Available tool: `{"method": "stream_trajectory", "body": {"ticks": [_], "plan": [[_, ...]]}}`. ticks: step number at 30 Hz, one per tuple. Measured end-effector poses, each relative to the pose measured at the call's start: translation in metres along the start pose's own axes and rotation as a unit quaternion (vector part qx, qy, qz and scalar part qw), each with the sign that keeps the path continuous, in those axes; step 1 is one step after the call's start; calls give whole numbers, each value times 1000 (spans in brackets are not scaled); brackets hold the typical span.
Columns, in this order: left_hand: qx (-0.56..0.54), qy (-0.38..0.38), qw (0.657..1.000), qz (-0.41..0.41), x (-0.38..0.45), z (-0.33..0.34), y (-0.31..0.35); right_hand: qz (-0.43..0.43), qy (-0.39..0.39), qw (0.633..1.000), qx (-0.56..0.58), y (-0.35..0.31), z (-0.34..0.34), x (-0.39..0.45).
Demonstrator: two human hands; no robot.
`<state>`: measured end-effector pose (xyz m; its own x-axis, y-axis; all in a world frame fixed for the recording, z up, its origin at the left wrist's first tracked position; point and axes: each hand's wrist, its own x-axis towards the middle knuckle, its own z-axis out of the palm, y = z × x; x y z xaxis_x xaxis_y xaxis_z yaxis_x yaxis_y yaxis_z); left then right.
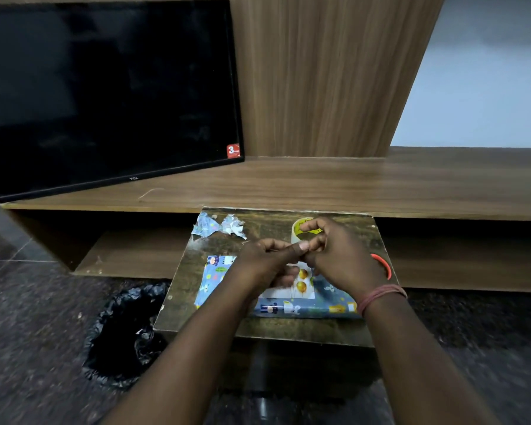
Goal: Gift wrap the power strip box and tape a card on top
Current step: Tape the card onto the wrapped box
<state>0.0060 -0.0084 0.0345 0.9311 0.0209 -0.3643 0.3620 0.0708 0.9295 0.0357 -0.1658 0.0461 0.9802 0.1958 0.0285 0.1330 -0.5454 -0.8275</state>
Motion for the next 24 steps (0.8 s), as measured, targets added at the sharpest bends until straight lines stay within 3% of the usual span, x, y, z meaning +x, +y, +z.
{"method": "stream_trajectory", "body": {"ticks": [12,24], "plan": [[-26,9,999,-27,14,-22,1,125,2,977,171,0,7,7],[98,45,994,-8,17,-20,9,202,50,960,185,0,19,12]]}}
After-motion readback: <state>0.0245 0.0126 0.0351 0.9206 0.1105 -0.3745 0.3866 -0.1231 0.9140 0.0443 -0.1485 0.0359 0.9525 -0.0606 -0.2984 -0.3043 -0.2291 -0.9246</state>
